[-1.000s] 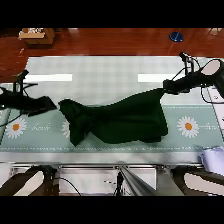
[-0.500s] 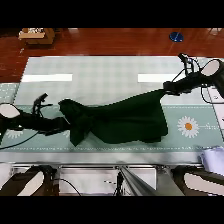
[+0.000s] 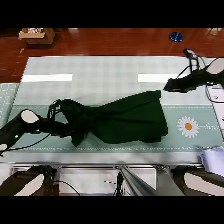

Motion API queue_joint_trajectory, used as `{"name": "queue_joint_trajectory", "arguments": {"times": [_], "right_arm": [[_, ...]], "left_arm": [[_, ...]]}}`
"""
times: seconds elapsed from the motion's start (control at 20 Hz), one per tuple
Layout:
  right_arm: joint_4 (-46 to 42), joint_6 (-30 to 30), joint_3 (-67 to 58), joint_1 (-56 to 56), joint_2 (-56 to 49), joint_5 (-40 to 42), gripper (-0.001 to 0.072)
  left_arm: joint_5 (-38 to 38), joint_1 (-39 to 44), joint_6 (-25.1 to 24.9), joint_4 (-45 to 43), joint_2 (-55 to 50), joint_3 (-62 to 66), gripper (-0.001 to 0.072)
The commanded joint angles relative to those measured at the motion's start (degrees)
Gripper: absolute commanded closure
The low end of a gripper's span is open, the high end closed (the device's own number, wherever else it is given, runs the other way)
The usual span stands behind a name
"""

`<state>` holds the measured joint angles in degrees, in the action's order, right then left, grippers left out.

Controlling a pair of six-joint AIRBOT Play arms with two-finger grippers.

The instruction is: Fold the shirts.

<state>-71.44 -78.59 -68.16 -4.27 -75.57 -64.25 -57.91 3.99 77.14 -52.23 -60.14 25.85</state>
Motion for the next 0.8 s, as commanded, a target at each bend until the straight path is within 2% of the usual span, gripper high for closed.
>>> {"name": "queue_joint_trajectory", "arguments": {"times": [0.0,0.05,0.1,0.2,0.35,0.4,0.45,0.6,0.75], "right_arm": [[-4.9,1.1,-2.2,-4.6,5.0,-5.5,0.0263],[-8.0,1.1,-2.2,-7.4,6.9,-7.6,0.0263],[-11.3,1.0,-2.2,-11.1,8.4,-10.9,0.0263],[-12.3,-1.2,-1.0,-19.4,10.8,-14.2,0.0263],[-6.9,-1.4,5.2,-29.4,14.7,-15.0,0.0263],[-4.3,-0.4,8.4,-31.4,15.8,-15.2,0.0243],[-1.7,1.3,12.3,-32.9,16.6,-15.5,0.0191],[5.9,5.0,26.1,-33.8,16.8,-16.6,0.0174],[17.6,10.0,36.1,-33.8,16.8,-13.5,0.0174]], "left_arm": [[1.4,1.5,0.0,0.4,-4.4,-0.2,0.0595],[1.4,1.4,-0.2,0.4,-5.2,-0.2,0.0621],[1.4,1.4,-1.3,0.4,-5.7,-0.2,0.0683],[1.4,1.4,-3.6,0.4,-5.7,-0.2,0.0680],[1.2,1.4,-4.5,0.4,-5.7,-0.2,0.0681],[1.0,1.4,-4.5,0.4,-5.7,-0.2,0.0681],[0.9,1.4,-4.8,0.4,-5.7,-0.2,0.0681],[0.4,1.4,-4.7,0.4,-5.7,-0.2,0.0681],[0.1,1.4,-4.7,0.4,-5.7,-0.2,0.0681]]}}
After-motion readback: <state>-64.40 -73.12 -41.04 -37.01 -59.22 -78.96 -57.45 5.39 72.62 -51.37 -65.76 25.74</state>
